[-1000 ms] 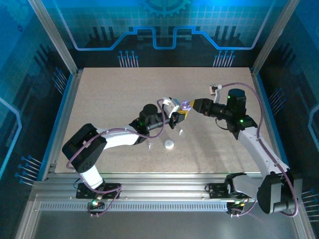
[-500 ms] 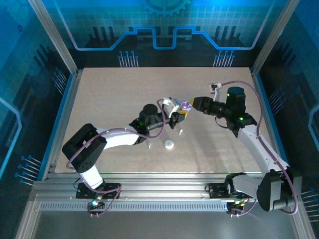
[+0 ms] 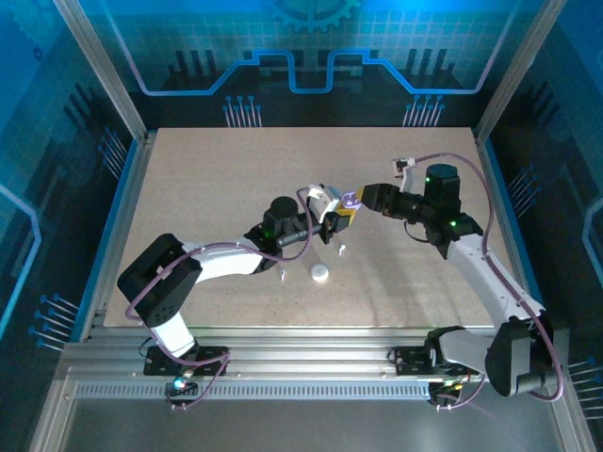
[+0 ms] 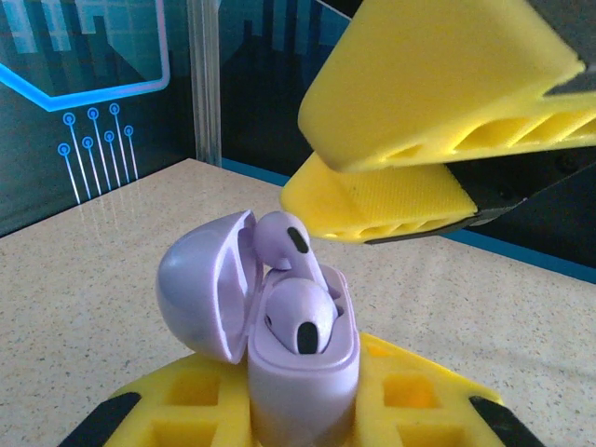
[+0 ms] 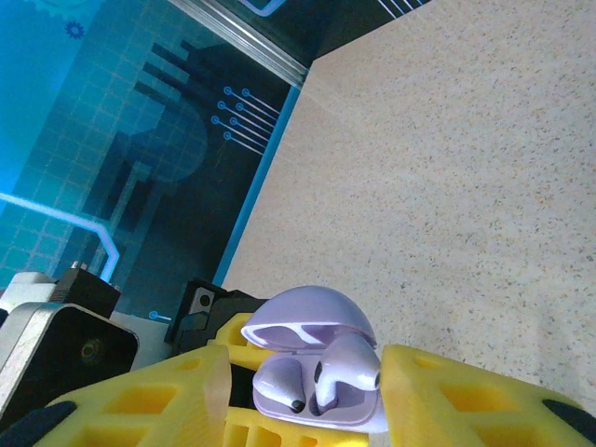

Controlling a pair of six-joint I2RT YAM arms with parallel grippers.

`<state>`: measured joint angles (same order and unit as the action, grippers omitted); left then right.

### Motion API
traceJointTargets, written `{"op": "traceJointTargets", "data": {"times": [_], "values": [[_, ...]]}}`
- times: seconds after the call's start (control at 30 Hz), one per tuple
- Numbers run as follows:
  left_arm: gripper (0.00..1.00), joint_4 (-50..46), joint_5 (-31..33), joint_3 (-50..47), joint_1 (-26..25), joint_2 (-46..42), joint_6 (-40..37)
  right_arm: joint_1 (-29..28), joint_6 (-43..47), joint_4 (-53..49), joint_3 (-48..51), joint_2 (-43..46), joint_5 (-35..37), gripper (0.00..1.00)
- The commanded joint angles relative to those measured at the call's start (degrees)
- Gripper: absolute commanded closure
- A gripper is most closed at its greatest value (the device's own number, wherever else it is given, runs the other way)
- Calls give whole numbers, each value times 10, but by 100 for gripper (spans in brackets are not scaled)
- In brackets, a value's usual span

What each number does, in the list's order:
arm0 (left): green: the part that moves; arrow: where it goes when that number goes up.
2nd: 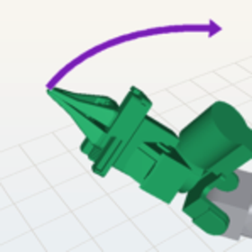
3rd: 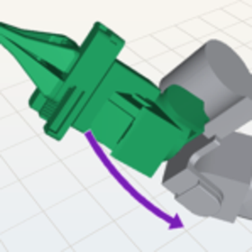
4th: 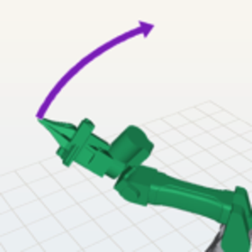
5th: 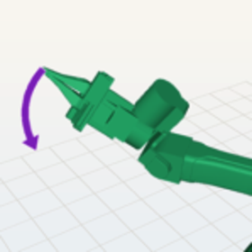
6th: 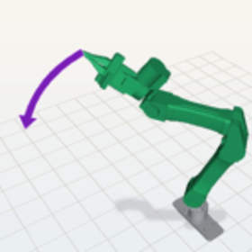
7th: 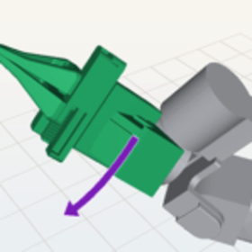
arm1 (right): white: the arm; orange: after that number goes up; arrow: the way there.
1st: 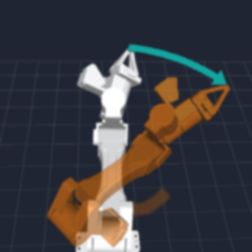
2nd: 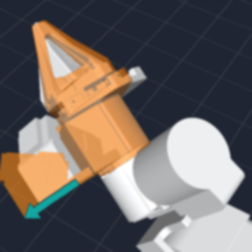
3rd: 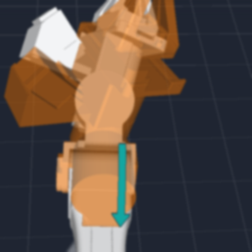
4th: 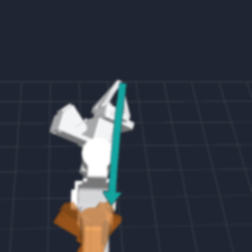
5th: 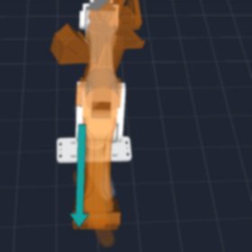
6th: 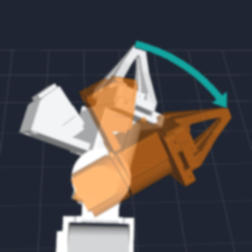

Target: Insert the wireless bluetooth earbuds into the charging case

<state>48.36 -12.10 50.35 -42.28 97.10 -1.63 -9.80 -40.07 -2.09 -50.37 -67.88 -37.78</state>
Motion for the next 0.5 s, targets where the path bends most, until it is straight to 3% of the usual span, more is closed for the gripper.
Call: {"op": "traceJointTargets", "data": {"times": [0.0,0.27,0.47], "values": [[85,22,-17,-3,-5,-16,-1,-10,4,9,-19,-5,-13,56],[85,20,-15,-5,-5,-17,-2,-12,9,8,-18,1,-16,60],[85,19,-17,-4,-4,-18,-2,-11,28,-50,-18,20,34,59]]}}
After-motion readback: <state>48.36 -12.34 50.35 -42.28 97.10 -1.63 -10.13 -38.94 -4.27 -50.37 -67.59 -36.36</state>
